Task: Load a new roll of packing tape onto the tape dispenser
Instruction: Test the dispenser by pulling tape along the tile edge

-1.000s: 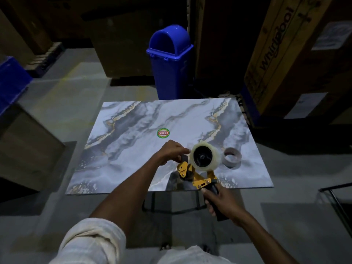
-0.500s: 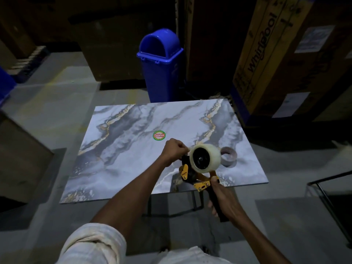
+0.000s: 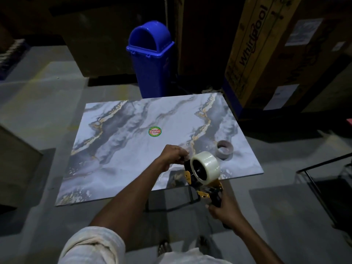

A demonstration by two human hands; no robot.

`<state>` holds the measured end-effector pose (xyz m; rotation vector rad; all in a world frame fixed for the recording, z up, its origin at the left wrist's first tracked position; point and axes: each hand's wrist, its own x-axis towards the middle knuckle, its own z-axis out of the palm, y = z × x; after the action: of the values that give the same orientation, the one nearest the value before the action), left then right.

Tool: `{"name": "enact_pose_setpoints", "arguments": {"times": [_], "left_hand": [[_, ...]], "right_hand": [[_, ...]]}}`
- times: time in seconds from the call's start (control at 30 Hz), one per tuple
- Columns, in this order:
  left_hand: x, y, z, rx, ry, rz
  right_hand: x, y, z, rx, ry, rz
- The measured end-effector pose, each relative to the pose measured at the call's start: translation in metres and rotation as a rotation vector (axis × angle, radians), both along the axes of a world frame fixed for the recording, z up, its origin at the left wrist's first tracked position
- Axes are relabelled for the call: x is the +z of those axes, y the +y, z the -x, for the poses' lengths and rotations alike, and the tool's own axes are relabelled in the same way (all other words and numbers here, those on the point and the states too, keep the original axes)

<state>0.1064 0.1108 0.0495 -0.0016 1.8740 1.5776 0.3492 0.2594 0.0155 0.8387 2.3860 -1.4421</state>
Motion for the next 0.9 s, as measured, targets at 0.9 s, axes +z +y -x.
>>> {"name": "enact_pose_setpoints", "arguments": {"times": [0.9], "left_hand": [[-0.062,0.009,-0.063,0.149,-0.220,0.141]], "right_hand": [[-0.067,-0.026,-0.101,-0.111,-0.147,0.043]]}}
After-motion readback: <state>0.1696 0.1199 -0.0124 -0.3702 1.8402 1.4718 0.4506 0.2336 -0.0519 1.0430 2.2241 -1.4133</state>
